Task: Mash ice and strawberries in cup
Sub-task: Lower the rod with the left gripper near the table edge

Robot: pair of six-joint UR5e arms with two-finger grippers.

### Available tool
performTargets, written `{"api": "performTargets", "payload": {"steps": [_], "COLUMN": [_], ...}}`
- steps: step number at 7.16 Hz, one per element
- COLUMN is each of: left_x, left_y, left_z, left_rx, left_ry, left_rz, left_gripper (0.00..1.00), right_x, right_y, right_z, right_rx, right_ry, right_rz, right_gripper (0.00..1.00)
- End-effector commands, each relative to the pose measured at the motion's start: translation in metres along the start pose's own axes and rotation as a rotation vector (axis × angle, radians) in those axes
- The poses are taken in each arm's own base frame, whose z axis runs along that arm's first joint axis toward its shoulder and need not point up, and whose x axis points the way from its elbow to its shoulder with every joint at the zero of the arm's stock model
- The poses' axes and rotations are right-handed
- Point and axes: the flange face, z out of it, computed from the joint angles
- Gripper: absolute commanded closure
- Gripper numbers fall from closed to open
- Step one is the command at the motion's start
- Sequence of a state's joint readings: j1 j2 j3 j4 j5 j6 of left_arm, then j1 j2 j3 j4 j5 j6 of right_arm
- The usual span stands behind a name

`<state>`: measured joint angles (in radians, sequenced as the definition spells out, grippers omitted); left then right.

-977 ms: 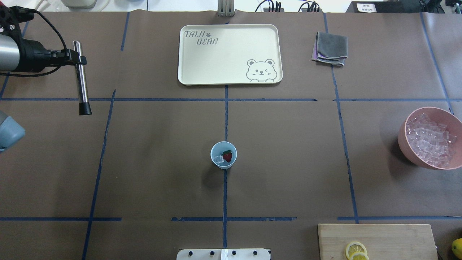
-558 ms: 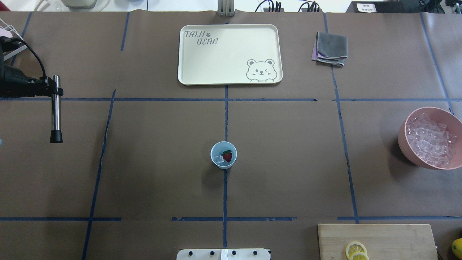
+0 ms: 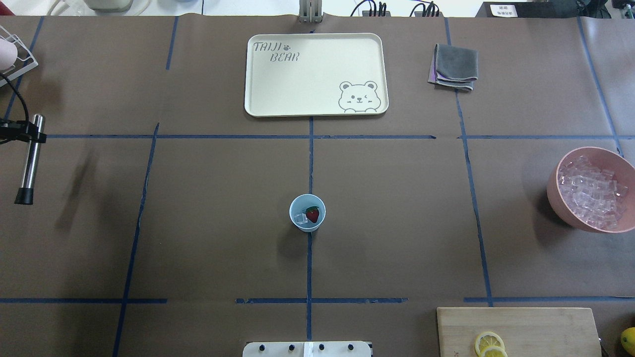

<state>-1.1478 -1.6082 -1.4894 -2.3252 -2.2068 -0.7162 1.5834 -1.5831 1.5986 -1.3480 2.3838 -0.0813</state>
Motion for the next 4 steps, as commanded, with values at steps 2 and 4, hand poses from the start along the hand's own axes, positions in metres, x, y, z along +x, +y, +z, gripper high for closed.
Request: {"api": "performTargets", "payload": {"steps": [2,4], "left_x": [-0.048,-0.054], "left_y": [0.032,0.037], "left_z": [-0.004,0.002], "left_rx": [-0.035,-0.073], "left_ry": [-0.058,-0.078], "left_rz": [0.003,-0.026], "left_gripper": [1.0,1.0], "right_x": [-0.001,0.0], "right_y": [-0.001,-0.007], "right_z": [0.0,0.0], "right_rx": [0.0,0.001], "right_ry": [0.001,0.001], "right_rz": [-0.003,-0.006], "right_gripper": [0.01,0.01]}}
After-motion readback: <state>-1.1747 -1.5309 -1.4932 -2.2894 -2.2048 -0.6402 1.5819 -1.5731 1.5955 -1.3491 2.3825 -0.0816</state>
